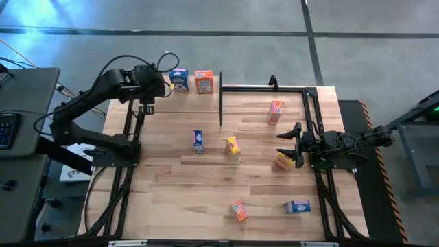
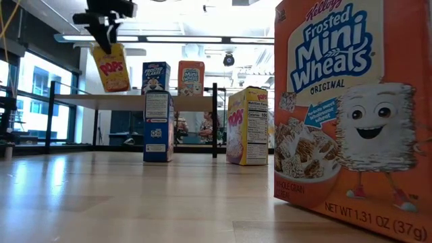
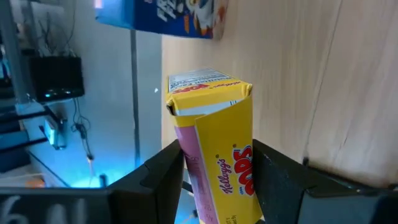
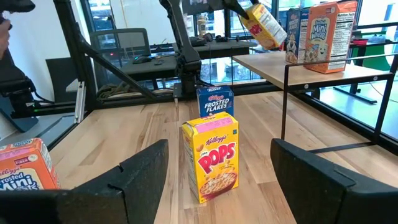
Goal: Stack cereal on shelf
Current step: Put the bottom left yellow cereal box on the shelf
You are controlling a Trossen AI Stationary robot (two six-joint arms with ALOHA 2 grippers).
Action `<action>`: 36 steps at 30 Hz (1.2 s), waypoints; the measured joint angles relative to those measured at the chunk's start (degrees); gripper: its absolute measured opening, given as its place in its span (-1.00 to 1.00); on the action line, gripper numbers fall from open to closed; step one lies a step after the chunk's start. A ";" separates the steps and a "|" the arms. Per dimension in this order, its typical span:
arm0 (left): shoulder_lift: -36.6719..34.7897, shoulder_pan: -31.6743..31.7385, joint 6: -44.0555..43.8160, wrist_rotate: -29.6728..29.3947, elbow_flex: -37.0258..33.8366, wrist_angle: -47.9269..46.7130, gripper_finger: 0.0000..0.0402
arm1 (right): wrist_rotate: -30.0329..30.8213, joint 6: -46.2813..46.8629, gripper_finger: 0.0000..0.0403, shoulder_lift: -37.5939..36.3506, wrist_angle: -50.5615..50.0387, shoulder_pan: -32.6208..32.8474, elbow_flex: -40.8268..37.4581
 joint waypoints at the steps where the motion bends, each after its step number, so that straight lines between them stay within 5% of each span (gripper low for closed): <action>1: 0.66 0.36 1.22 0.00 0.00 -0.04 -0.19 | 0.00 0.00 0.36 0.01 0.00 0.00 0.00; 36: 4.55 10.31 15.90 6.47 0.02 1.59 -0.16 | 0.00 0.01 0.36 0.00 0.00 -0.02 0.00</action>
